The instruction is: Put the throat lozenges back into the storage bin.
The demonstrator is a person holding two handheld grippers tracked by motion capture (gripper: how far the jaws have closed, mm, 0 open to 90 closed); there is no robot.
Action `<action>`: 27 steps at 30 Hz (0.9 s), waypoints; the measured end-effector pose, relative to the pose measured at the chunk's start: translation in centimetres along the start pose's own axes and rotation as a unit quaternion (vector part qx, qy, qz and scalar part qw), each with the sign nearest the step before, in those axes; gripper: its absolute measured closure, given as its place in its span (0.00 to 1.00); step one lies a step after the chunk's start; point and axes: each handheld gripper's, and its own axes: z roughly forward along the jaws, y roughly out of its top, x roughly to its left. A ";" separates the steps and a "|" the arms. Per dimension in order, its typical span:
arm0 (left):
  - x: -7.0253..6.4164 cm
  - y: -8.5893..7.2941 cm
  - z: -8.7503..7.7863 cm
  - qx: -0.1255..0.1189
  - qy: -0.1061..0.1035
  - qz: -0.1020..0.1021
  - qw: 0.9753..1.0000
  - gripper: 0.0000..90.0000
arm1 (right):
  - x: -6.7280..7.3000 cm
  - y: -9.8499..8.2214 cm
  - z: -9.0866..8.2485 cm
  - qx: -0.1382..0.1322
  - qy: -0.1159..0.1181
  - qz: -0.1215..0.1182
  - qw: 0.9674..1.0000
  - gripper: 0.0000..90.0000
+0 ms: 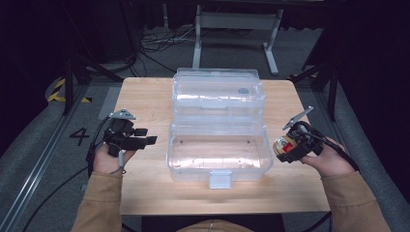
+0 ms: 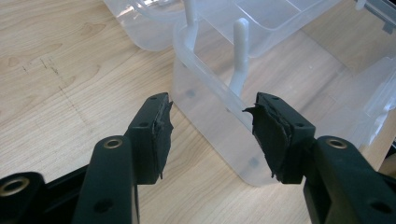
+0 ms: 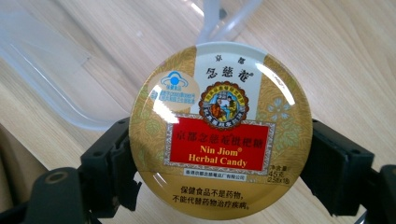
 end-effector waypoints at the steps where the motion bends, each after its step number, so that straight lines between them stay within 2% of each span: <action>1: 0.0 0.0 0.0 0.000 0.000 -0.001 1.000 0.52 | 0.1 0.2 -0.1 -0.001 0.001 -0.002 1.000 0.23; 13: 0.1 0.0 0.1 0.000 -0.001 -0.002 1.000 0.52 | 1.4 2.5 -0.6 -0.011 0.021 -0.029 0.999 0.23; 27: 0.3 -0.1 0.1 0.001 -0.001 -0.005 1.000 0.52 | 2.9 4.8 0.3 -0.009 0.038 -0.057 0.998 0.23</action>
